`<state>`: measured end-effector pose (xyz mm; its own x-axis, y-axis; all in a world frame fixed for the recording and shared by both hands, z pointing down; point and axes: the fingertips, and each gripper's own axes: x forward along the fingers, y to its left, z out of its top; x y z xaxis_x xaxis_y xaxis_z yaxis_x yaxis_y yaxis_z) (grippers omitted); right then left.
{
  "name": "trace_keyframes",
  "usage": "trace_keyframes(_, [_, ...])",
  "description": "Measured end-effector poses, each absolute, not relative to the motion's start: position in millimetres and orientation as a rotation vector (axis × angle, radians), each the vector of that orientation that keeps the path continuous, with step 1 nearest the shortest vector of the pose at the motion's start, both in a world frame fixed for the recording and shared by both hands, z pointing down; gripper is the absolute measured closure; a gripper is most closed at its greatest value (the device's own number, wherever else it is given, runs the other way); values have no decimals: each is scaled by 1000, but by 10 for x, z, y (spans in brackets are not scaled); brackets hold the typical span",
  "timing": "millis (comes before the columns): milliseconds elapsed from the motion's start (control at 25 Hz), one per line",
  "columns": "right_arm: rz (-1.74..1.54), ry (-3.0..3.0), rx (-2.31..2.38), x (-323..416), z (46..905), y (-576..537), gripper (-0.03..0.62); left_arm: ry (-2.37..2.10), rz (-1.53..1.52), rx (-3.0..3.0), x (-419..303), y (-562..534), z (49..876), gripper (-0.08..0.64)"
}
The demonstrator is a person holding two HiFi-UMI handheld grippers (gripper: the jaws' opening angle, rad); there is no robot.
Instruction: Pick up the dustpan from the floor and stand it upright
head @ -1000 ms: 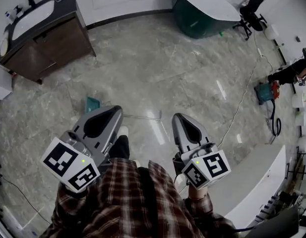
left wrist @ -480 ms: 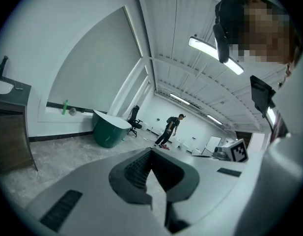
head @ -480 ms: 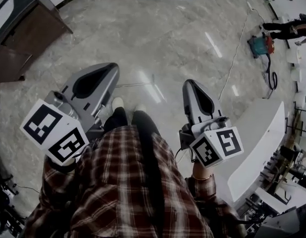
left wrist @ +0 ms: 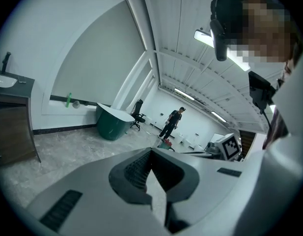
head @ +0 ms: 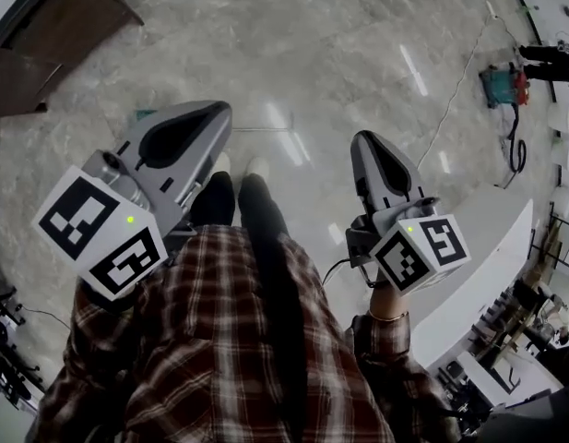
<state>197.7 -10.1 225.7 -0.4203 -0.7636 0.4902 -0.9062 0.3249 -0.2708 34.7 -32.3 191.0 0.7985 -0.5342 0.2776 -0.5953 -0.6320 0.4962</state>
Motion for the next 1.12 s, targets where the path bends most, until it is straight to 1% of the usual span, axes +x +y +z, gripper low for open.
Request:
trace_keyframes(400, [967,-2098,1457,2224,3906,-334,578,-729,321,2302,455,-236,2992,560])
trace_keyframes(640, [1138,-1946,1434,2580,5110,-579,578,-628,409,2248,931,-507,3801,560])
trace_keyframes(960, [1238,-1806,1573,2960,6400,-932,578,-656,422,2206,1150,-1084,4827,560])
trace_keyframes(1040, [1269,-1768,1601,3039,6734,-954,573,-672,422,2207,1184,-1190,5092,560])
trace_keyframes(1120, [1292,-1734,1614,3095,7072,-976,551,-690,422,2206,1202,-1293,5359,560])
